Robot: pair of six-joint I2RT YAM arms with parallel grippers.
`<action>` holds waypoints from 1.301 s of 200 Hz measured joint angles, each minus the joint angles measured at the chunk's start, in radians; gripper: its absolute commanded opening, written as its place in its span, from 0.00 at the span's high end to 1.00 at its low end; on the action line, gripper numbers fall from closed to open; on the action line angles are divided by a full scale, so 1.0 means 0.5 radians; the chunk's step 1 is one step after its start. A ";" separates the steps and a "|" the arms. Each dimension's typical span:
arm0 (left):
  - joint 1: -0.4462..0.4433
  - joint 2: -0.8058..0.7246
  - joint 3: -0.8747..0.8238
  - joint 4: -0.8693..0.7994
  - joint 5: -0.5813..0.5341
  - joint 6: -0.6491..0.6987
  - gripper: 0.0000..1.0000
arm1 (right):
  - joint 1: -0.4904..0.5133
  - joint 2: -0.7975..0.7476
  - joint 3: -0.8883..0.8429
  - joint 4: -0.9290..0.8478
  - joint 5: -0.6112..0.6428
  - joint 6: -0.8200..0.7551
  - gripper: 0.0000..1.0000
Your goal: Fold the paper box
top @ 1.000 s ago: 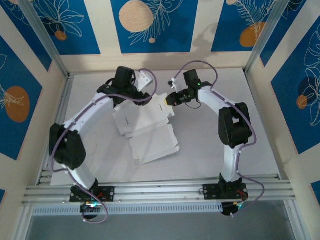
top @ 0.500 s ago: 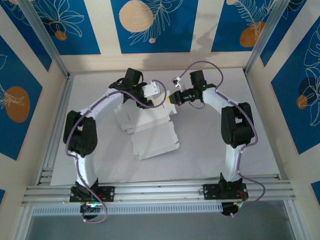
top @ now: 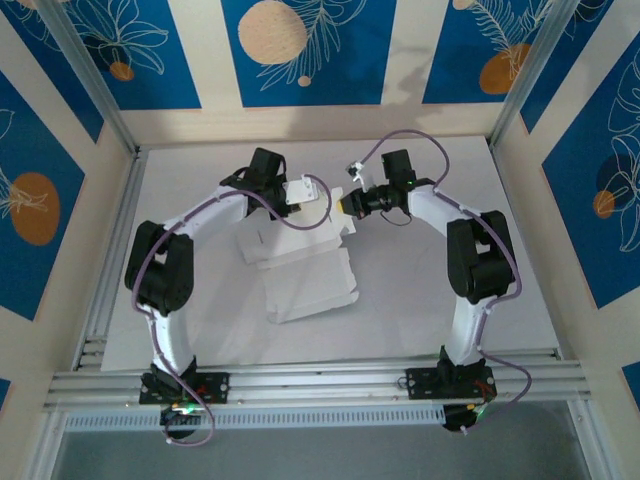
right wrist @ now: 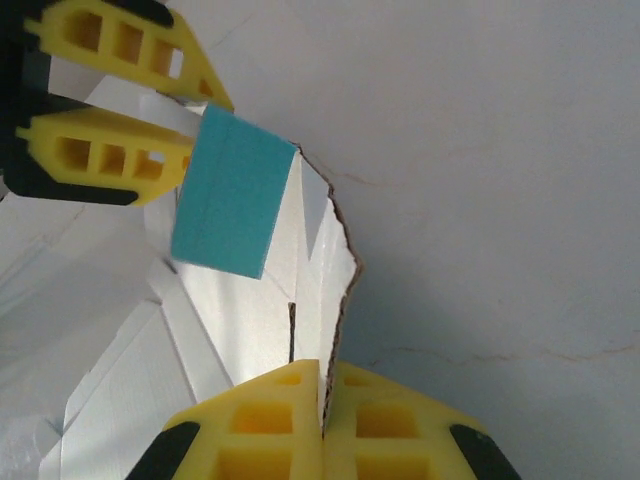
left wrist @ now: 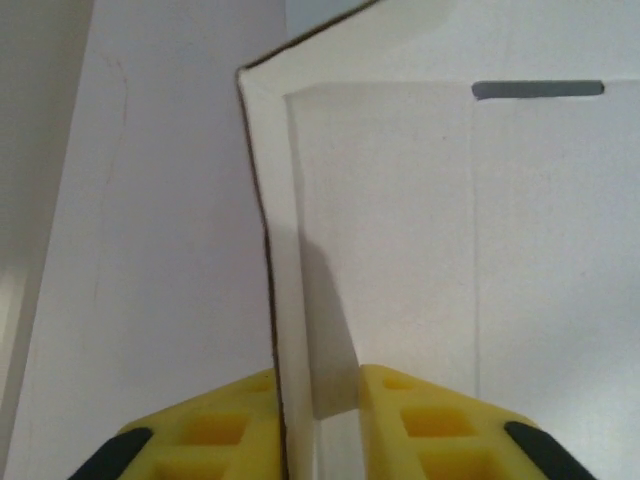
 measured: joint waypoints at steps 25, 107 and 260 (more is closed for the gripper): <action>-0.005 -0.036 -0.003 0.047 -0.060 0.001 1.00 | 0.002 -0.014 -0.003 0.054 0.029 0.045 1.00; -0.387 -0.175 -0.732 1.325 -0.852 0.529 1.00 | 0.156 -0.015 -0.100 0.258 0.484 0.356 0.72; -0.636 0.047 -0.990 2.628 -1.323 1.002 1.00 | -0.029 -0.684 -0.742 0.761 0.544 0.565 0.52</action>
